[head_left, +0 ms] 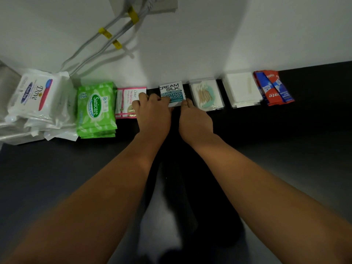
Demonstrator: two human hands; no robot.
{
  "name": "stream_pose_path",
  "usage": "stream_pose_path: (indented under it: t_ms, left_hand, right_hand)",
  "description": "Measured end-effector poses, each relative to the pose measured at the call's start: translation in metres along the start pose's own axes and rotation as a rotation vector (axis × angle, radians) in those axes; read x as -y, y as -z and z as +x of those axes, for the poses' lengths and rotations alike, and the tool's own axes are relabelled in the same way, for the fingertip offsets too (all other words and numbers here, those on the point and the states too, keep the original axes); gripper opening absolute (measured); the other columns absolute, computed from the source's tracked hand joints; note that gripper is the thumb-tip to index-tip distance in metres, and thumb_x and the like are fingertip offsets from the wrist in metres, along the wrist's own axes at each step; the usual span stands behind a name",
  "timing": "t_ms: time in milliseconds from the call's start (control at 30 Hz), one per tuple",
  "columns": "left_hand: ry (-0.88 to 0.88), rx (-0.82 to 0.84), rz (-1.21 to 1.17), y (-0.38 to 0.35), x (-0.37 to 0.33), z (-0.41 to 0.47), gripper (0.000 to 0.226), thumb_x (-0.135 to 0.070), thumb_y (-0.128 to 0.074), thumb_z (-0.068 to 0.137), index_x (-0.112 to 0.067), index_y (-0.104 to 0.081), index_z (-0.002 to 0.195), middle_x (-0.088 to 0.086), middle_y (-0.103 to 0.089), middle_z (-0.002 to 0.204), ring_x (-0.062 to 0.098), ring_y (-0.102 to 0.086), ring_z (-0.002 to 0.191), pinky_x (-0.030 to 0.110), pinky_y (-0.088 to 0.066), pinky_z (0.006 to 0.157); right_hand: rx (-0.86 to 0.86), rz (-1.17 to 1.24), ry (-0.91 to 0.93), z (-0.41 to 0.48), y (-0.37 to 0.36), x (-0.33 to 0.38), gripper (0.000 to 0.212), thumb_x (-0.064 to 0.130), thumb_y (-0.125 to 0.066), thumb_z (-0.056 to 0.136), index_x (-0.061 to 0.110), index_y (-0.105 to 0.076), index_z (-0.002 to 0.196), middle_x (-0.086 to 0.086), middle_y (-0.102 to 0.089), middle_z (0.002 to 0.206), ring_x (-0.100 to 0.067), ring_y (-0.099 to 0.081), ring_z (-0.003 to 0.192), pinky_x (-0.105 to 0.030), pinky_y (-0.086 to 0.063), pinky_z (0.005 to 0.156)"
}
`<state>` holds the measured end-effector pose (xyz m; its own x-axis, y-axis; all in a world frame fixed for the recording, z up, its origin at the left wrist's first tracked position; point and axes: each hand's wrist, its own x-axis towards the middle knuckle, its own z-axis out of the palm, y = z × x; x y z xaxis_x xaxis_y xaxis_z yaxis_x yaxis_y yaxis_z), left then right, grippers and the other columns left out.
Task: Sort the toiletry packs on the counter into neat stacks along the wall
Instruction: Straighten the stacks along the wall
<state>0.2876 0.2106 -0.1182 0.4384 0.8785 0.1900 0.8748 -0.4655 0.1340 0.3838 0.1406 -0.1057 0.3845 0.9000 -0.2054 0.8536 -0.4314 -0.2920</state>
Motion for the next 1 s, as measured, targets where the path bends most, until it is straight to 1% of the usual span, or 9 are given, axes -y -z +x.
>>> stream_pose_path:
  t_ms: [200, 333, 433, 567, 667, 733, 800, 867, 1000]
  left_hand:
    - [0.001, -0.064, -0.119, 0.012, 0.010, -0.011, 0.038, -0.035, -0.064, 0.086, -0.017, -0.066, 0.119, 0.010, -0.069, 0.107, 0.037, -0.054, 0.102, 0.043, -0.038, 0.084]
    - [0.064, -0.141, -0.299, 0.021, 0.030, -0.025, 0.043, -0.025, -0.066, 0.086, -0.005, -0.062, 0.124, 0.017, -0.062, 0.122, 0.038, -0.053, 0.112, 0.045, -0.044, 0.094]
    - [0.184, -0.075, -0.382, 0.029, 0.040, -0.021, 0.051, -0.027, -0.060, 0.087, 0.001, -0.055, 0.129, 0.021, -0.056, 0.130, 0.041, -0.051, 0.120, 0.045, -0.040, 0.102]
    - [0.396, 0.047, -0.477, 0.038, 0.046, -0.008, 0.045, -0.029, -0.058, 0.093, 0.003, -0.053, 0.124, 0.024, -0.058, 0.126, 0.042, -0.054, 0.117, 0.043, -0.041, 0.099]
    - [0.513, 0.133, -0.544, 0.041, 0.046, 0.001, 0.050, -0.037, -0.054, 0.094, 0.004, -0.052, 0.124, 0.025, -0.057, 0.127, 0.042, -0.054, 0.117, 0.042, -0.043, 0.099]
    - [0.555, 0.160, -0.598, 0.041, 0.045, 0.006, 0.059, -0.046, -0.052, 0.087, 0.001, -0.055, 0.123, 0.023, -0.059, 0.125, 0.042, -0.057, 0.116, 0.045, -0.046, 0.100]
    - [0.594, 0.178, -0.648, 0.036, 0.046, 0.010, 0.071, -0.056, -0.046, 0.073, -0.005, -0.059, 0.120, 0.020, -0.063, 0.120, 0.040, -0.060, 0.111, 0.048, -0.049, 0.097]
    - [0.616, 0.242, -0.626, 0.034, 0.047, 0.012, 0.072, -0.058, -0.044, 0.074, -0.007, -0.061, 0.122, 0.017, -0.065, 0.118, 0.038, -0.061, 0.110, 0.047, -0.049, 0.098]
    - [0.612, 0.254, -0.551, 0.037, 0.046, 0.010, 0.061, -0.051, -0.046, 0.082, -0.008, -0.060, 0.122, 0.016, -0.065, 0.120, 0.036, -0.060, 0.111, 0.046, -0.048, 0.099]
  right_hand:
    - [-0.051, 0.065, -0.007, -0.007, -0.001, 0.003, 0.065, 0.010, -0.045, 0.097, 0.006, -0.016, 0.155, -0.007, -0.013, 0.165, -0.030, -0.046, 0.135, -0.040, -0.046, 0.099]
    - [-0.295, 0.256, 0.143, -0.016, -0.007, 0.015, 0.051, 0.018, -0.051, 0.098, 0.007, -0.039, 0.147, -0.013, -0.040, 0.152, -0.032, -0.052, 0.128, -0.039, -0.044, 0.100]
    - [-0.328, 0.454, 0.253, -0.013, -0.015, 0.037, 0.040, 0.010, -0.055, 0.094, -0.001, -0.056, 0.132, -0.020, -0.060, 0.131, -0.035, -0.057, 0.120, -0.038, -0.042, 0.101]
    - [-0.122, 0.827, 0.103, -0.001, -0.009, 0.068, 0.018, 0.004, -0.050, 0.093, 0.006, -0.066, 0.087, -0.012, -0.068, 0.086, -0.025, -0.062, 0.080, -0.035, -0.046, 0.073]
    - [0.005, 1.135, -0.042, 0.008, 0.001, 0.082, 0.037, 0.000, -0.045, 0.093, 0.015, -0.050, 0.060, -0.001, -0.054, 0.063, -0.008, -0.047, 0.056, -0.022, -0.038, 0.055]
    - [0.040, 1.287, -0.138, 0.015, 0.003, 0.087, 0.035, 0.003, -0.045, 0.094, 0.013, -0.055, 0.062, -0.005, -0.060, 0.068, -0.011, -0.056, 0.062, -0.024, -0.046, 0.061]
    - [0.081, 1.436, -0.237, 0.022, 0.002, 0.090, 0.029, 0.014, -0.049, 0.095, 0.012, -0.063, 0.070, -0.012, -0.070, 0.084, -0.023, -0.068, 0.083, -0.038, -0.057, 0.081]
    - [0.098, 1.486, -0.272, 0.029, -0.001, 0.092, 0.026, 0.025, -0.051, 0.095, 0.013, -0.066, 0.077, -0.012, -0.072, 0.092, -0.028, -0.070, 0.095, -0.046, -0.055, 0.095]
    - [0.154, 1.519, -0.261, 0.037, -0.002, 0.090, 0.039, 0.039, -0.049, 0.099, 0.008, -0.068, 0.085, -0.007, -0.070, 0.081, -0.023, -0.069, 0.085, -0.043, -0.053, 0.099]
